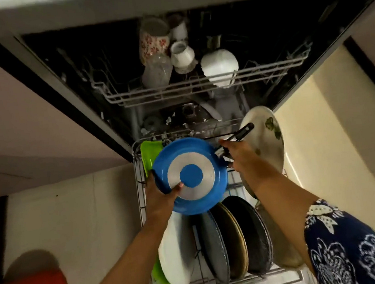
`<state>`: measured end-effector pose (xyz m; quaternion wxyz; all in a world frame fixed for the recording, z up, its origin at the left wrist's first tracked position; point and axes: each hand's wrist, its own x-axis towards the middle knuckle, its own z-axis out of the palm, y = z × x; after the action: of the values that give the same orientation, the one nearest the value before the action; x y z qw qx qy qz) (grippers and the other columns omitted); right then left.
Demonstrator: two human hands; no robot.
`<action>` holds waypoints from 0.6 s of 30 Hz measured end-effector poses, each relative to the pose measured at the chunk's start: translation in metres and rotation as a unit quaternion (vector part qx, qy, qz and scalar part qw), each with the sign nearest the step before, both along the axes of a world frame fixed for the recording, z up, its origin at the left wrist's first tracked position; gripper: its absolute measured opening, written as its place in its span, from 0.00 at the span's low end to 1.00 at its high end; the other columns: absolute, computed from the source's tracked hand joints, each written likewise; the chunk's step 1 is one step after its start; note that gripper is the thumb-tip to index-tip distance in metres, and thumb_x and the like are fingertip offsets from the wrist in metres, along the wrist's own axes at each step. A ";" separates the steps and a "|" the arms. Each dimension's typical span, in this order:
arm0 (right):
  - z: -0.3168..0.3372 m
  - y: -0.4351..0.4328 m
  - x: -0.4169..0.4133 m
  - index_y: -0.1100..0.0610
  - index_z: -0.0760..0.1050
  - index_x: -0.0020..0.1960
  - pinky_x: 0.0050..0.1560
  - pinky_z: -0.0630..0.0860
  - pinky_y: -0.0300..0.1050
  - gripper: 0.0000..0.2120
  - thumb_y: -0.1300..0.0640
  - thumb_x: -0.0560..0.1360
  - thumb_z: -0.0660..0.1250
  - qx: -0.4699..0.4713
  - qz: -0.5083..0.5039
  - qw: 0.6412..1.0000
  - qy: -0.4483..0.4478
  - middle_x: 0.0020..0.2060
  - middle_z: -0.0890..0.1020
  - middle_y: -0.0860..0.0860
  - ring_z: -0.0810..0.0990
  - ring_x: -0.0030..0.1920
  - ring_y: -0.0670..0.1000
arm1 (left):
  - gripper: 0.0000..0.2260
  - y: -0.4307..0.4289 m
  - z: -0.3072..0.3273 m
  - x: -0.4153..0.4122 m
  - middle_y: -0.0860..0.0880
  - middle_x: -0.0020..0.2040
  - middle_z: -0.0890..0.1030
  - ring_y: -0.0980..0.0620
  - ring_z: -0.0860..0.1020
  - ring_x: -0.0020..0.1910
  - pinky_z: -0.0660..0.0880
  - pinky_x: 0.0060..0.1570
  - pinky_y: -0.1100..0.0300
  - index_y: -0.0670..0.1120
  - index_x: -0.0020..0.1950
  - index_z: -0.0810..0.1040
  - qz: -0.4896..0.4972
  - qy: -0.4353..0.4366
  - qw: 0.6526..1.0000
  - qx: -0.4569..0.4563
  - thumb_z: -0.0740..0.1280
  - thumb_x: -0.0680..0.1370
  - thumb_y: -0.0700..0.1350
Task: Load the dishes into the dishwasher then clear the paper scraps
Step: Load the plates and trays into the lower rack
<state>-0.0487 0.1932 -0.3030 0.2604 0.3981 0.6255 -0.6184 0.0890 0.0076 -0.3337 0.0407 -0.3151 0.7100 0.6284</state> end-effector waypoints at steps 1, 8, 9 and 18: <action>-0.011 0.000 -0.006 0.57 0.71 0.39 0.44 0.74 0.50 0.09 0.59 0.71 0.72 0.009 0.015 1.000 0.005 0.34 0.76 0.54 0.75 0.37 0.53 | 0.42 0.002 -0.012 -0.005 0.47 0.64 0.76 0.48 0.75 0.63 0.73 0.62 0.50 0.45 0.67 0.68 -0.010 -0.001 1.000 -0.025 0.80 0.58 0.54; -0.062 0.004 -0.039 0.63 0.75 0.47 0.48 0.77 0.53 0.06 0.61 0.73 0.68 0.052 0.071 0.996 0.011 0.39 0.79 0.57 0.76 0.38 0.54 | 0.57 0.026 -0.069 -0.030 0.43 0.72 0.64 0.44 0.66 0.70 0.67 0.68 0.46 0.43 0.77 0.56 -0.075 -0.030 0.988 -0.131 0.83 0.55 0.52; -0.067 0.005 -0.041 0.62 0.75 0.50 0.45 0.77 0.51 0.07 0.62 0.74 0.67 0.054 0.073 0.996 0.014 0.41 0.79 0.57 0.76 0.37 0.53 | 0.59 0.028 -0.076 -0.031 0.43 0.72 0.63 0.44 0.65 0.70 0.67 0.68 0.48 0.44 0.77 0.55 -0.082 -0.032 0.987 -0.136 0.82 0.53 0.56; -0.112 0.009 -0.057 0.63 0.70 0.64 0.47 0.70 0.41 0.17 0.62 0.77 0.63 0.080 0.124 0.987 0.057 0.55 0.77 0.58 0.72 0.45 0.51 | 0.61 0.034 -0.123 -0.050 0.42 0.78 0.47 0.42 0.51 0.77 0.58 0.71 0.48 0.48 0.79 0.42 -0.150 -0.070 0.965 -0.202 0.82 0.59 0.52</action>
<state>-0.1055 0.2027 -0.4146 0.2660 0.3008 0.7316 -0.5509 0.0388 0.0415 -0.4565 0.1197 -0.2495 0.8566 0.4355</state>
